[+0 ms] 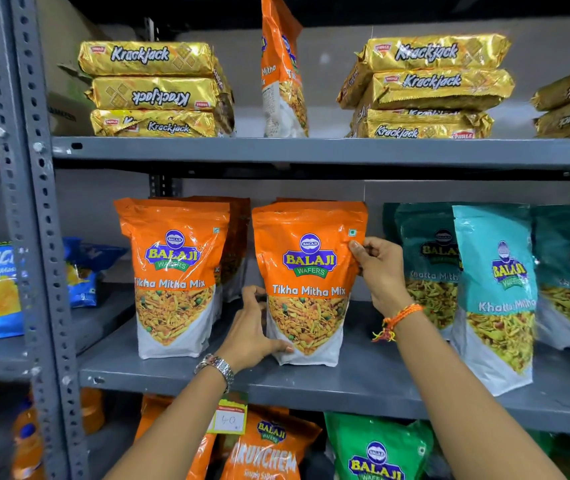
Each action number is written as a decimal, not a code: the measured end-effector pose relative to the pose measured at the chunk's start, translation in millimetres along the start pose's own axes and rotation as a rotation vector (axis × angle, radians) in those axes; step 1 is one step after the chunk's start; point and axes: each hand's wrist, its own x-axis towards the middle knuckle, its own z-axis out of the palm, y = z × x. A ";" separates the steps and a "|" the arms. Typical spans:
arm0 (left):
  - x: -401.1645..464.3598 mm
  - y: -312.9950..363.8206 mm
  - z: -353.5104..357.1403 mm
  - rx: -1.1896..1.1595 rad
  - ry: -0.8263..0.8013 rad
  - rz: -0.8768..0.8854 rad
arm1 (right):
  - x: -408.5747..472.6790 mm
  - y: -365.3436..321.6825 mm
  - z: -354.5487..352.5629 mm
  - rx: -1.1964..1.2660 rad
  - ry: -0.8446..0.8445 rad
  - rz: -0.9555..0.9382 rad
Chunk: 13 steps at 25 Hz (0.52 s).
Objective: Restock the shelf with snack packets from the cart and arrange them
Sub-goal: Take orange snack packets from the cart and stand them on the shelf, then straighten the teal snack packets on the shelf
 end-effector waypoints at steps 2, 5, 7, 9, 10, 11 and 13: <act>-1.5 -1.0 0.8 -0.007 0.008 -0.016 | 2.0 1.7 0.4 -0.017 -0.010 0.003; -2.6 -1.5 1.0 -0.012 0.019 -0.034 | 4.4 3.0 -0.7 -0.029 -0.019 0.012; -3.9 -3.5 0.9 -0.025 0.022 -0.039 | 1.9 0.4 -4.0 -0.040 -0.034 0.009; -6.8 -6.3 1.4 -0.045 0.028 -0.044 | -6.4 -3.6 -11.3 -0.056 -0.021 0.000; -10.1 -6.1 2.0 -0.062 0.060 -0.044 | -13.3 -4.8 -15.5 -0.076 -0.015 -0.017; -14.9 -5.0 4.1 -0.081 0.120 -0.038 | -23.9 -6.4 -20.7 -0.097 0.000 -0.033; -26.8 7.3 12.0 -0.134 0.314 -0.015 | -48.6 -8.9 -38.9 -0.113 0.042 -0.085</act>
